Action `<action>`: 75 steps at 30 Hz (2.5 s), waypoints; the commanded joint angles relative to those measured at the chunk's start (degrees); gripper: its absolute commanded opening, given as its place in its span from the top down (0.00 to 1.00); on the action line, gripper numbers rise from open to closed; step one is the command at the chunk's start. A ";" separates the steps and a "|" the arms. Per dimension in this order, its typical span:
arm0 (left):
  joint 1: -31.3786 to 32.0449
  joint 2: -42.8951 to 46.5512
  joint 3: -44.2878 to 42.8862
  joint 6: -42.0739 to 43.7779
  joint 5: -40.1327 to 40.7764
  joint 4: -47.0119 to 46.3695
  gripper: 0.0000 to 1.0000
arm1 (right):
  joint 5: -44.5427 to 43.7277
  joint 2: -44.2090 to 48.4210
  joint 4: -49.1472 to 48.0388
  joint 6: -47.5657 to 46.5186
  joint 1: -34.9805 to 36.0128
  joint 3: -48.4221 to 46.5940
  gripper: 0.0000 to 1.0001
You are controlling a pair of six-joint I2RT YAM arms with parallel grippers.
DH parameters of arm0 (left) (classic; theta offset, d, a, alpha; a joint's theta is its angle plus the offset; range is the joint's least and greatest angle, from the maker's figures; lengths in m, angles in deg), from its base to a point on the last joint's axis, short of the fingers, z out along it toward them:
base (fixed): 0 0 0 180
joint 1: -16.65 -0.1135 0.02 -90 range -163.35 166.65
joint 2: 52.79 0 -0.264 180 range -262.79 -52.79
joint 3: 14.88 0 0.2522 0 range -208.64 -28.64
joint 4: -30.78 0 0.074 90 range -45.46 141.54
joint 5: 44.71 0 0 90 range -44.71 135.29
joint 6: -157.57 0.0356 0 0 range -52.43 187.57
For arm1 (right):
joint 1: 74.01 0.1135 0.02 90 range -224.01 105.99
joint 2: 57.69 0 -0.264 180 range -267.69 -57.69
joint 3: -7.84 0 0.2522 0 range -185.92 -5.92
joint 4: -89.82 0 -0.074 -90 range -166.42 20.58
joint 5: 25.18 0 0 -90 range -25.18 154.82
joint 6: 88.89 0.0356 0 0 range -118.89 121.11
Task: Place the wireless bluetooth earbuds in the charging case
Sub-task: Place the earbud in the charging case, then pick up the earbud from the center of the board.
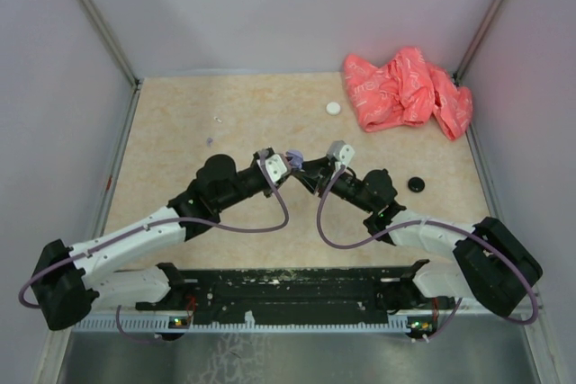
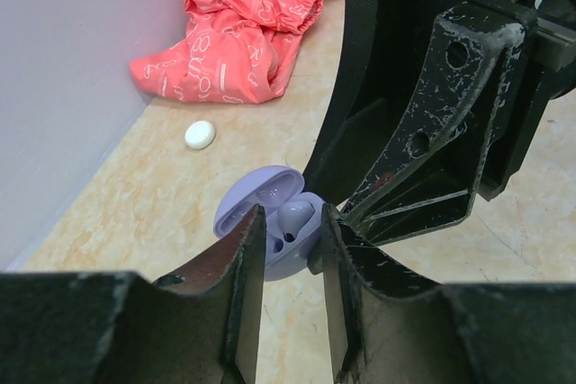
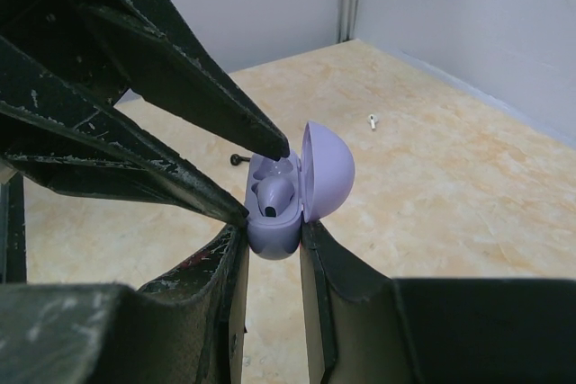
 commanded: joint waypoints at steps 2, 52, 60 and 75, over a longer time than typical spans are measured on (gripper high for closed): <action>0.42 1.69 -1.42 -1.06 -1.68 2.54 0.60 | -0.31 1.94 -4.61 0.48 -0.17 -1.84 1.00; -41.91 -27.13 -20.45 -28.34 12.08 29.89 0.38 | -8.23 4.09 -6.42 -5.64 -0.17 7.28 1.00; -46.08 -39.21 -29.20 -27.79 7.00 30.83 0.45 | -8.49 4.09 -7.19 -5.66 -0.15 7.68 1.00; -46.91 -52.06 -40.06 -22.40 9.07 36.16 0.56 | -8.64 4.10 -8.04 -5.49 -0.17 7.97 1.00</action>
